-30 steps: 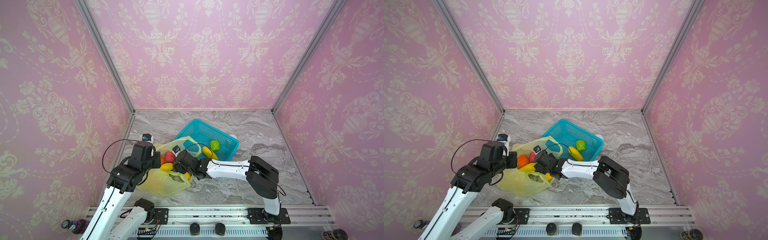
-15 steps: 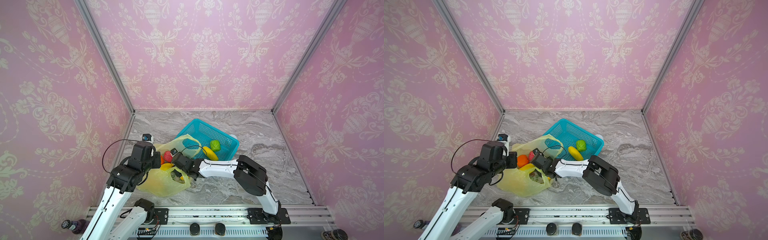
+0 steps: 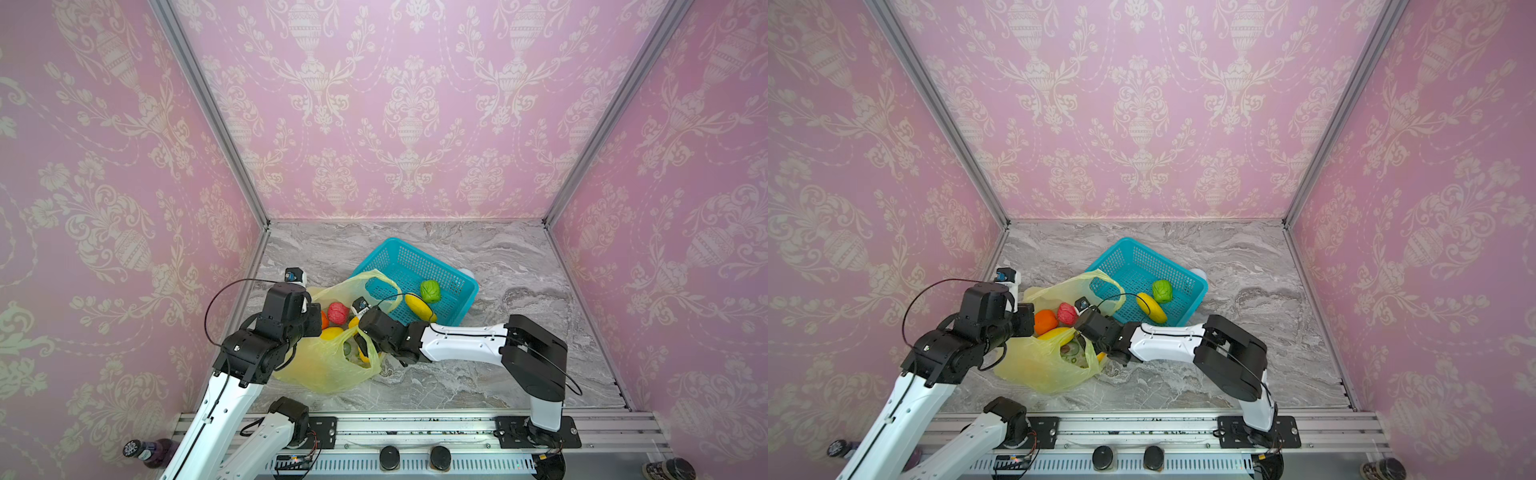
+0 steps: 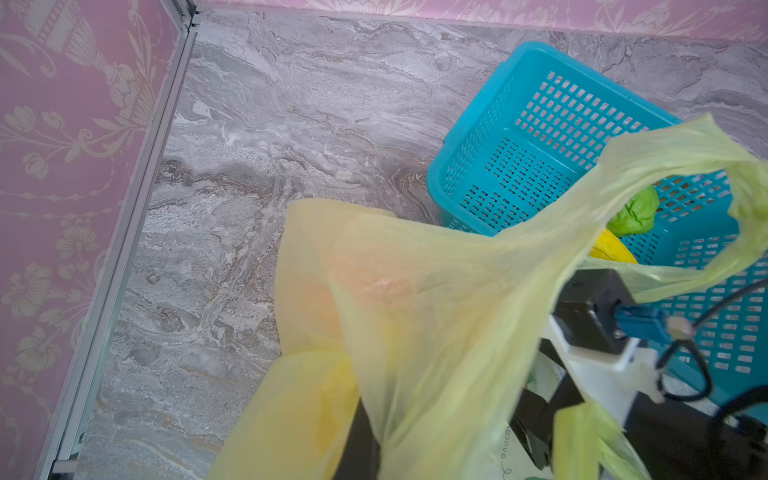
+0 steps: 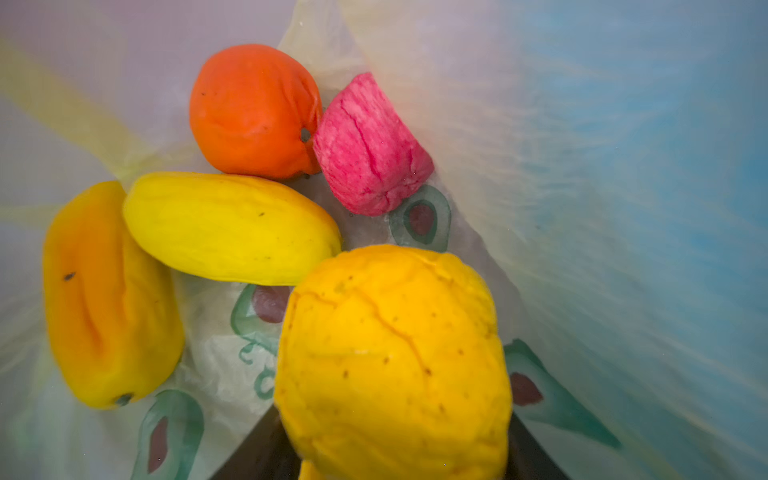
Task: Untie the knot of the plastic bag and take out the fruit
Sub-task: 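Close the right gripper on the round yellow fruit in the bag, then lift the round yellow fruit out and carry it over the teal basket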
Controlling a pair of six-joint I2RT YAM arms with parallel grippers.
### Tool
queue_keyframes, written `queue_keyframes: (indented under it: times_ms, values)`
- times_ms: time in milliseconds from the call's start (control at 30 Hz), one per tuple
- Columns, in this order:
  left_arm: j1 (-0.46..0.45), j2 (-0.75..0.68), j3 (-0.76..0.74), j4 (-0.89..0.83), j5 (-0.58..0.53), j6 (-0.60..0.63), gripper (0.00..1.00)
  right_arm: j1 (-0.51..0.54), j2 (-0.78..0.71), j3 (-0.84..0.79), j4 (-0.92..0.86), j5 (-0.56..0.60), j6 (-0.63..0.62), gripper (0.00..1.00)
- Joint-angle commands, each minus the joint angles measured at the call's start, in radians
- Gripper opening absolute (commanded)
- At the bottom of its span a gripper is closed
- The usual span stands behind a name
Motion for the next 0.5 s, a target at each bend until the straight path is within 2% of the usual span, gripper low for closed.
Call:
queue_keyframes:
  times_ms: [0,133,333,467]
  values:
    - [0.011,-0.005,-0.010,-0.001,-0.009,-0.016,0.00,0.010,-0.105,-0.096,0.136,-0.022,-0.018,0.36]
    - [0.010,-0.008,-0.010,-0.001,-0.009,-0.017,0.00,0.010,-0.200,-0.158,0.187,0.007,-0.042,0.34]
    - [0.011,-0.006,-0.010,0.000,-0.008,-0.017,0.00,0.010,-0.314,-0.119,0.179,0.061,-0.146,0.30]
    - [0.011,0.009,-0.007,-0.002,-0.007,-0.013,0.00,0.003,-0.373,-0.176,0.236,0.100,-0.187,0.29]
